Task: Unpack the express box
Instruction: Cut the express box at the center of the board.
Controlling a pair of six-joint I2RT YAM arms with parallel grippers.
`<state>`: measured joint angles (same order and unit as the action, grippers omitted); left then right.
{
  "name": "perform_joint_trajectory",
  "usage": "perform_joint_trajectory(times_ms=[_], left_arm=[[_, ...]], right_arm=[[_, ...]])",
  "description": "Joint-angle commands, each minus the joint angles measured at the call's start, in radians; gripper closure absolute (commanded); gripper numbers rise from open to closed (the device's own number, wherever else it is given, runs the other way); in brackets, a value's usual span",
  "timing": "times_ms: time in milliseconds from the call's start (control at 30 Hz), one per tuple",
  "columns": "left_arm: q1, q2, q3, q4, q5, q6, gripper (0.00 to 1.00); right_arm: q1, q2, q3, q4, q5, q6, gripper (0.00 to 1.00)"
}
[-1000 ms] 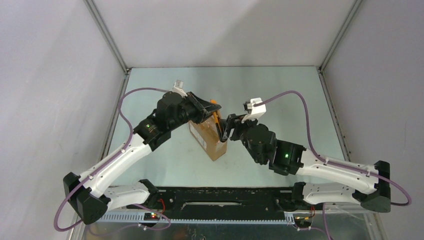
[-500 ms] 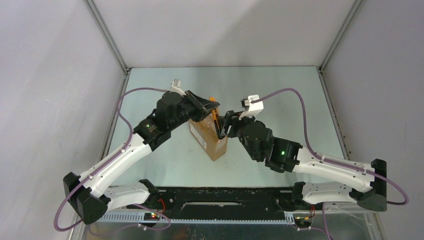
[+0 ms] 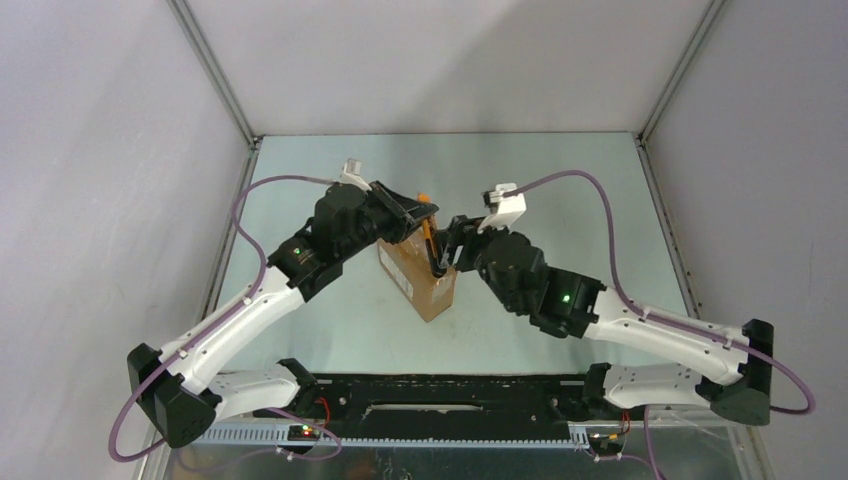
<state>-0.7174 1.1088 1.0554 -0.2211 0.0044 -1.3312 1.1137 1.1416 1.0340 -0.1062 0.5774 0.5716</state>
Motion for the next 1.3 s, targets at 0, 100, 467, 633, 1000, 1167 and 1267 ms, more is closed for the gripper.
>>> perform_joint_trajectory(times_ms=[0,100,467,633,1000,1167,1267], left_arm=[[-0.111,-0.027,0.072,0.106,0.333,-0.065,1.00],[-0.119,-0.027,0.079,0.099,0.329,-0.061,1.00],[-0.126,-0.043,0.074,0.092,0.318,-0.048,1.00],[-0.132,-0.037,0.080,0.093,0.318,-0.049,1.00],[-0.098,-0.044,0.109,-0.017,0.274,0.114,1.00],[-0.040,-0.092,0.013,0.114,0.294,0.214,1.00],[-0.037,-0.136,-0.046,0.231,0.291,0.280,1.00]], right_arm=[[0.067,0.153,0.068,-0.040,0.265,-0.141,0.36],[0.040,0.159,0.071,-0.087,0.252,-0.085,0.33],[-0.119,0.028,-0.068,0.078,-0.178,0.116,0.32],[0.057,0.125,0.061,-0.047,0.237,-0.089,0.31],[-0.067,-0.001,-0.029,-0.031,-0.091,0.025,0.29],[-0.122,-0.175,-0.114,0.018,-0.400,0.074,0.26],[-0.154,-0.259,-0.177,0.024,-0.482,0.139,0.24]])
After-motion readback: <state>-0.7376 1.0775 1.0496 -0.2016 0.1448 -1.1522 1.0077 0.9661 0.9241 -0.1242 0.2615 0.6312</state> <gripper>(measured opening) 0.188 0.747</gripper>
